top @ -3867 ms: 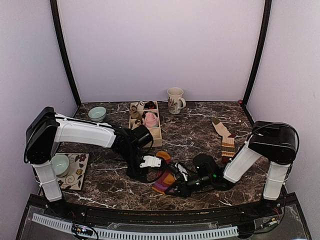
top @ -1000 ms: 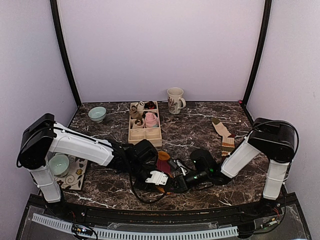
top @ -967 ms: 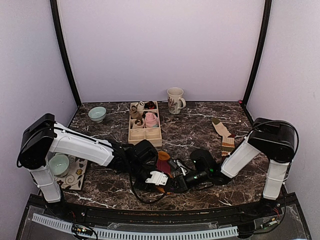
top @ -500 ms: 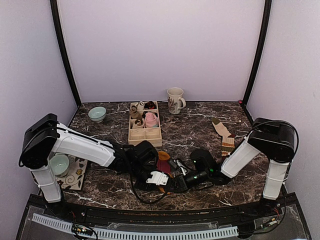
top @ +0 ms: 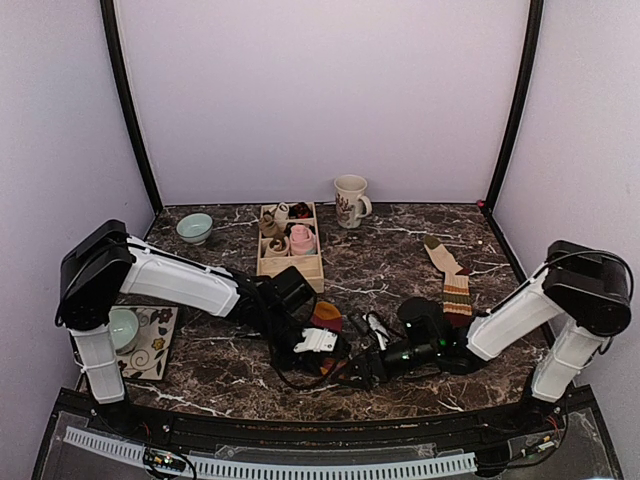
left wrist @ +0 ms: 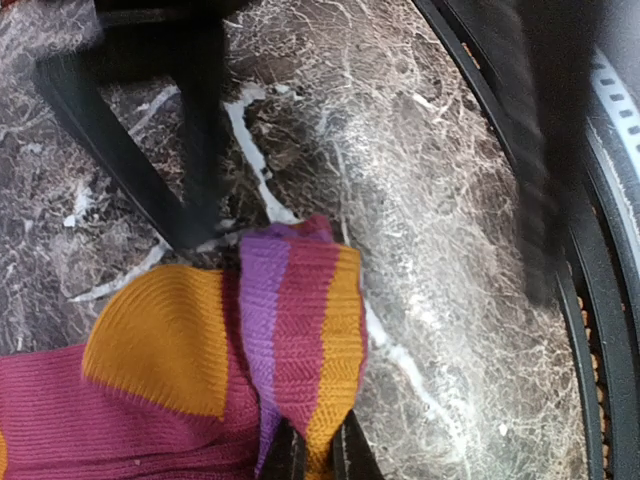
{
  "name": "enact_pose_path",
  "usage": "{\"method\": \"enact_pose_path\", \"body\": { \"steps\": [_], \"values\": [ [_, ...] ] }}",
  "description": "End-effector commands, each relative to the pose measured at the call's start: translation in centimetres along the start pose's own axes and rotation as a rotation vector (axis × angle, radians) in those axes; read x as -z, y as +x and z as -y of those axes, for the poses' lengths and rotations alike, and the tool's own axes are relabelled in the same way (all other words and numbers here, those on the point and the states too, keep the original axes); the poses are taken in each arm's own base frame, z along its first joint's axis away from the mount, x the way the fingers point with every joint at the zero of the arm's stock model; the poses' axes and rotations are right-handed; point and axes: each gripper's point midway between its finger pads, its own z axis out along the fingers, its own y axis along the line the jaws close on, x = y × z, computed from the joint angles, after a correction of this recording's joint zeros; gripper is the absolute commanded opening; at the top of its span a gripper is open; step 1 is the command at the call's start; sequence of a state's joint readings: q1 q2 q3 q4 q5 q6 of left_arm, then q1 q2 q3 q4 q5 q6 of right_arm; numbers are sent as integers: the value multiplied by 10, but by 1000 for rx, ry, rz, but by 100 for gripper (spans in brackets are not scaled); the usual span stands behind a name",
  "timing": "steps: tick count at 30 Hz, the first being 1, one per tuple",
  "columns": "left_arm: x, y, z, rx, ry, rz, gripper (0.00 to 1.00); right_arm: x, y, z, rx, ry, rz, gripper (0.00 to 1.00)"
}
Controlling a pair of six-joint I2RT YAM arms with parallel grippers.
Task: Roll the socks
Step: Roll the sock at the center of the board.
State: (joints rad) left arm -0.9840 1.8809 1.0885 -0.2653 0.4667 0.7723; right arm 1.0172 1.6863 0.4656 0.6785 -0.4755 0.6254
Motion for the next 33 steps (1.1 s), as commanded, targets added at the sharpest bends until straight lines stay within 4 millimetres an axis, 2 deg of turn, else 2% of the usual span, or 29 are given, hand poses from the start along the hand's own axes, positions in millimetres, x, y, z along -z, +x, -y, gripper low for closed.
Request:
{"method": "enact_pose_path", "body": {
  "steps": [1, 5, 6, 7, 9, 12, 14, 16, 19, 22, 26, 33],
  "values": [
    [-11, 40, 28, 144, 165, -129, 0, 39, 3, 49, 30, 323, 80, 99],
    [-12, 40, 33, 169, 218, -120, 0, 102, -50, 35, 157, 505, 362, 99],
    [-11, 38, 34, 172, 232, -109, 0, 124, -58, 41, 131, 576, 463, 99],
    [-10, 37, 35, 177, 244, -98, 0, 141, -62, 43, 77, 598, 544, 99],
    [-11, 36, 38, 185, 275, -90, 0, 160, -58, 38, 42, 545, 641, 99],
    [-11, 37, 45, 205, 324, -90, 0, 173, -64, 15, 154, 441, 734, 99],
    [-12, 38, 48, 233, 362, -90, 0, 166, -66, 5, 272, 455, 667, 99],
    [-13, 37, 49, 270, 395, -85, 0, 146, -59, 4, 384, 495, 526, 99],
    [-14, 35, 45, 314, 416, -70, 0, 119, -48, -11, 561, 480, 376, 98],
    [-10, 25, 44, 365, 463, -13, 0, 95, -35, -26, 733, 444, 259, 87],
    [-12, 26, 44, 424, 516, -8, 0, 70, -19, -42, 900, 393, 147, 67],
    [-16, 33, 47, 456, 562, -27, 0, 39, -4, -61, 1065, 327, 84, 61]
  ]
}}
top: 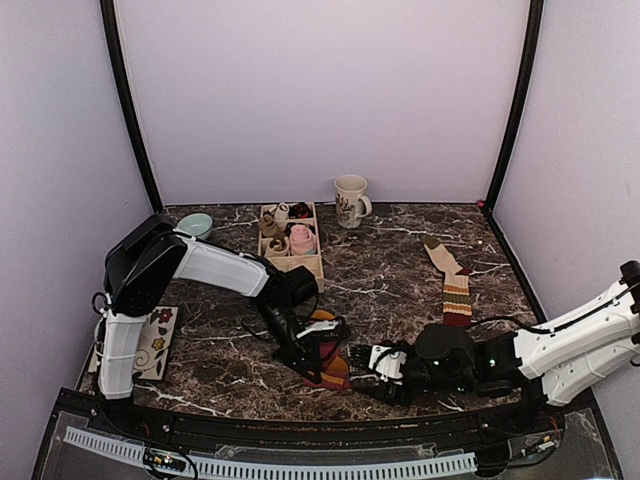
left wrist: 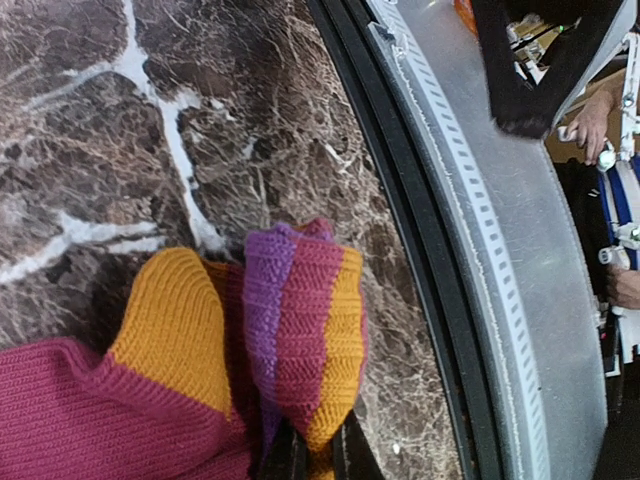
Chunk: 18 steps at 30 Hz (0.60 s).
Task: Roll the socks
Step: Roll the sock at the center of the board.
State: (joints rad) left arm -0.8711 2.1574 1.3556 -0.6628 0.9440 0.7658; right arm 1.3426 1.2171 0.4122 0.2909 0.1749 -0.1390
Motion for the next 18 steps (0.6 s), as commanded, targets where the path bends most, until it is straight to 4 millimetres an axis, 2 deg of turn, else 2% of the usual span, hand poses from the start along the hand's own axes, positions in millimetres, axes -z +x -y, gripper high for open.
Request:
{"method": "enact_pose_path", "body": {
  "steps": [1, 8, 14, 15, 18],
  "values": [
    [-14, 46, 4, 141, 42, -146, 0, -13, -18, -16, 140, -52, 52, 60],
    [-16, 48, -2, 156, 34, -156, 0, -45, -21, -33, 272, -118, 46, 54],
    [-17, 52, -5, 154, 19, -175, 0, -64, -23, -36, 337, -116, 49, 47],
    [-16, 52, -6, 150, 14, -178, 0, -71, -14, -38, 345, -118, 25, 45],
    [-16, 54, -7, 145, 7, -186, 0, -79, -10, -39, 353, -117, 19, 41]
  ]
}}
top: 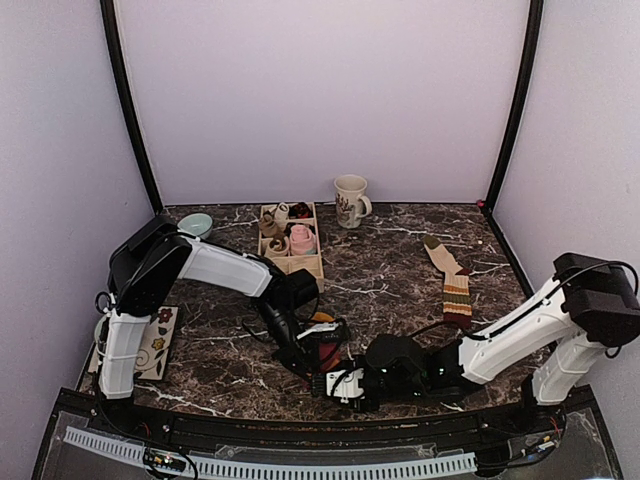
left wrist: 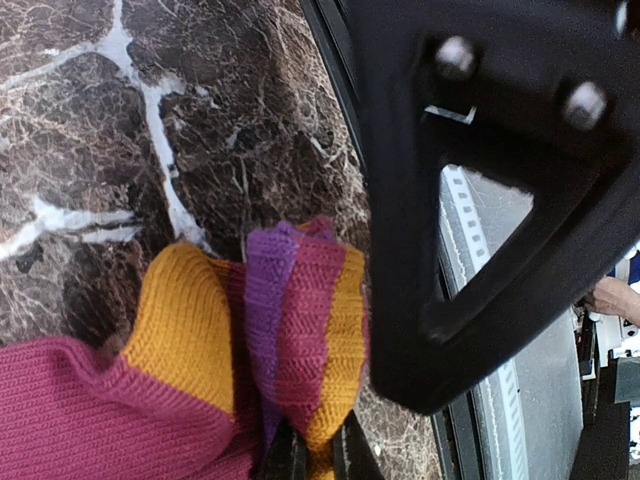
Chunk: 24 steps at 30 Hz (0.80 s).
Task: Roll the socks
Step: Roll the sock at the center of the board.
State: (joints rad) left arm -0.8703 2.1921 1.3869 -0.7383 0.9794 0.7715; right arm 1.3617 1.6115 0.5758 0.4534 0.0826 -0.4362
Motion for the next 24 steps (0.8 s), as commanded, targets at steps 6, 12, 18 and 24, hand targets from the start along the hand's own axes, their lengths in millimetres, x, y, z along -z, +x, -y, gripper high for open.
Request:
{"method": "enact_pose_path", "body": {
  "steps": [6, 12, 18, 24],
  "values": [
    [-12, 46, -17, 83, -54, -170, 0, -23, 4, 6, 7, 51, 16, 35],
    [-11, 46, -15, 72, -48, -176, 0, -23, 19, 3, -12, 51, -12, 32],
    [-8, 43, -17, 71, -60, -177, 6, -20, 35, -8, -78, 6, -48, 8],
    [4, 39, -25, 78, -133, -168, 31, -19, 52, -19, -182, -39, -87, 0]
  ]
}}
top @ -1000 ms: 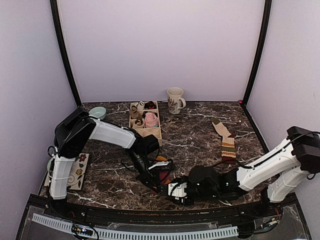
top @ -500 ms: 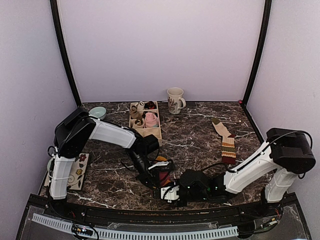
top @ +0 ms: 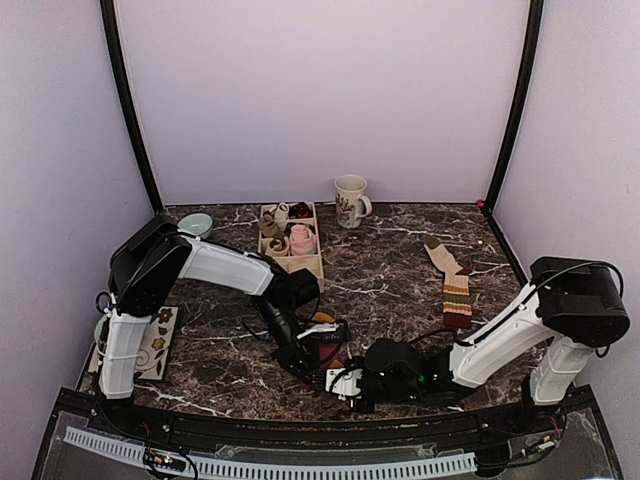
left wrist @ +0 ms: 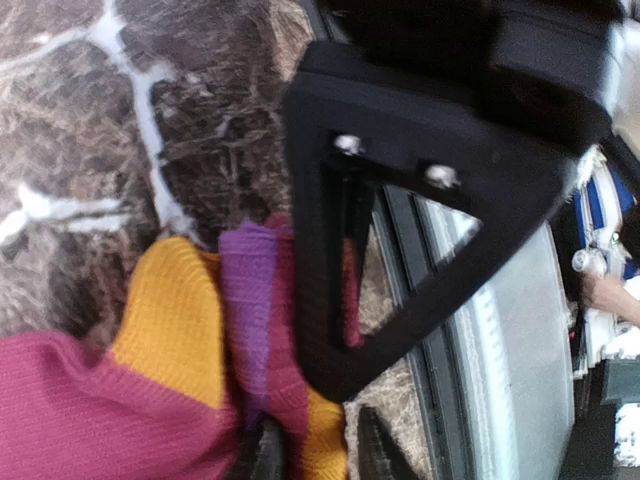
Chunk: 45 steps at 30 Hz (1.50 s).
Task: Roll the socks
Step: Roll the sock at the center of the board.
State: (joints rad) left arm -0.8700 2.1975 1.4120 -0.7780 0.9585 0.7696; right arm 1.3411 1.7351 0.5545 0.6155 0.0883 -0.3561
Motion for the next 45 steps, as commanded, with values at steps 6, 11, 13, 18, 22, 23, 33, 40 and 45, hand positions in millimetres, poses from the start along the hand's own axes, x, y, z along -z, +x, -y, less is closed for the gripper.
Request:
{"method": "enact_pose_path", "body": {
  "steps": [6, 11, 13, 18, 22, 23, 33, 40, 45],
  "values": [
    [28, 34, -23, 38, -255, -136, 58, -2, 62, -22, -234, -103, -151, 0],
    [55, 45, -29, 2, -430, -123, 59, -4, 71, -22, -491, -191, -147, 0],
    [62, 50, -29, -14, -478, -122, 59, -4, 74, -21, -586, -213, -133, 0],
    [80, 47, -21, -81, -571, -101, 58, -4, 79, -28, -797, -305, -149, 0],
    [82, 41, -14, -126, -577, -70, 57, -1, 86, -29, -946, -346, -177, 0],
    [82, 39, -12, -135, -569, -60, 57, 0, 91, -29, -989, -350, -193, 0],
    [41, 3, 4, -322, -537, -74, 52, 1, 108, -37, -1285, -441, -343, 0],
    [30, -3, 0, -406, -591, -88, 50, -3, 112, -39, -1383, -454, -387, 0],
    [31, -8, -4, -455, -636, -99, 49, -5, 113, -36, -1434, -461, -397, 0]
  ]
}}
